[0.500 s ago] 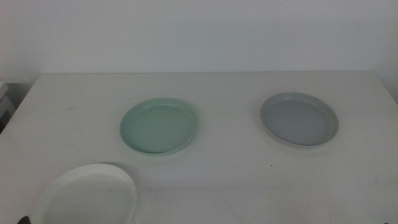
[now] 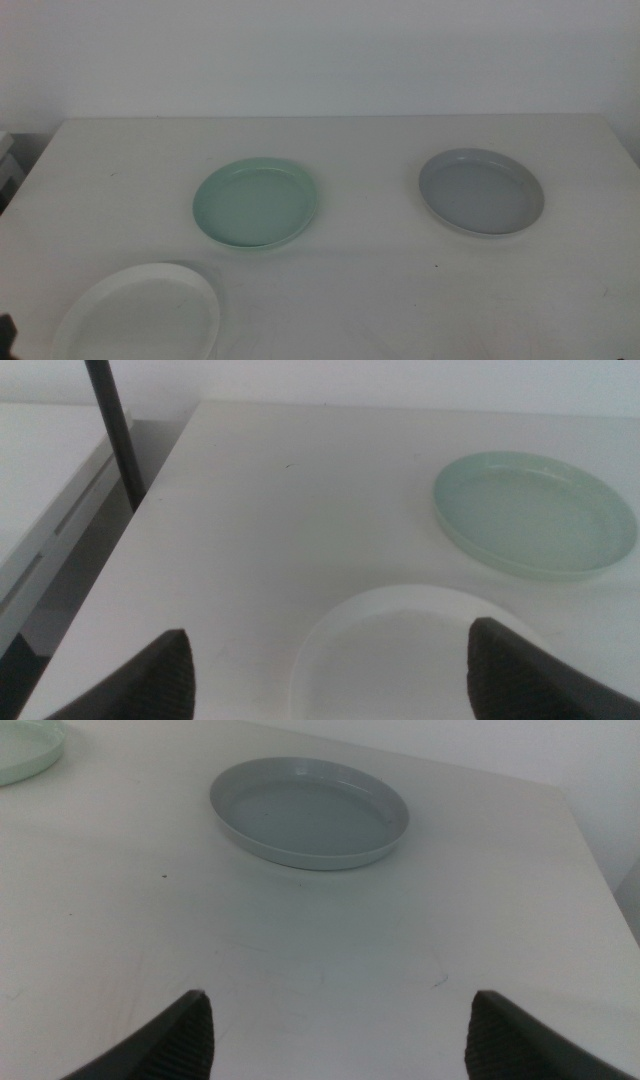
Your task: Stack the three bowls on top of each other.
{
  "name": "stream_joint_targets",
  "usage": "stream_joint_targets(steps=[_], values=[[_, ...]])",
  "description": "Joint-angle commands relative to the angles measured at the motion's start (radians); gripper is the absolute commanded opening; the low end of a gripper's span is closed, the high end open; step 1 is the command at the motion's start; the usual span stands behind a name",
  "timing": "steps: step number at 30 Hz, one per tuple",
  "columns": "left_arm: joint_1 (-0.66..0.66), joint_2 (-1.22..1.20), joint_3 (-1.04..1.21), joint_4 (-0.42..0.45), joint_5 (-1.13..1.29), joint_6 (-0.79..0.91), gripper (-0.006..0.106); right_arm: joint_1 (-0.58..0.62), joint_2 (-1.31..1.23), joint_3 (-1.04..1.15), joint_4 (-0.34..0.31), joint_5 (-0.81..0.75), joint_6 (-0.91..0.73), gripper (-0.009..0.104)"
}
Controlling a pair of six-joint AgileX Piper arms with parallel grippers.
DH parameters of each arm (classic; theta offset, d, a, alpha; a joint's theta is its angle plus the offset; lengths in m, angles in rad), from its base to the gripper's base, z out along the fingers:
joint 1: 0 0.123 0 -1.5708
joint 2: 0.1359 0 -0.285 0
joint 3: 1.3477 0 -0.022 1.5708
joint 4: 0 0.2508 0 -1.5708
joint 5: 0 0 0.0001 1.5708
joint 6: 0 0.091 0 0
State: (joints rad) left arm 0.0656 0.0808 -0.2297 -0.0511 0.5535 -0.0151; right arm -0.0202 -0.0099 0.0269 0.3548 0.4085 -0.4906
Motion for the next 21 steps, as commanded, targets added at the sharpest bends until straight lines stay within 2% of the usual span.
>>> stream_joint_targets(steps=[1, 15, 21], values=[[-0.008, 0.066, -0.090, -0.016, -0.036, -0.021, 0.105, -0.006, -0.026, -0.005, -0.002, -0.061, -0.010, 0.064], [-0.008, 0.530, -0.566, -0.020, 0.298, -0.021, 0.105, -0.006, -0.026, -0.005, -0.002, -0.061, -0.010, 0.064], [-0.008, 0.674, -0.616, -0.021, 0.344, -0.021, 0.105, -0.006, -0.026, -0.005, -0.002, -0.060, -0.010, 0.064]])
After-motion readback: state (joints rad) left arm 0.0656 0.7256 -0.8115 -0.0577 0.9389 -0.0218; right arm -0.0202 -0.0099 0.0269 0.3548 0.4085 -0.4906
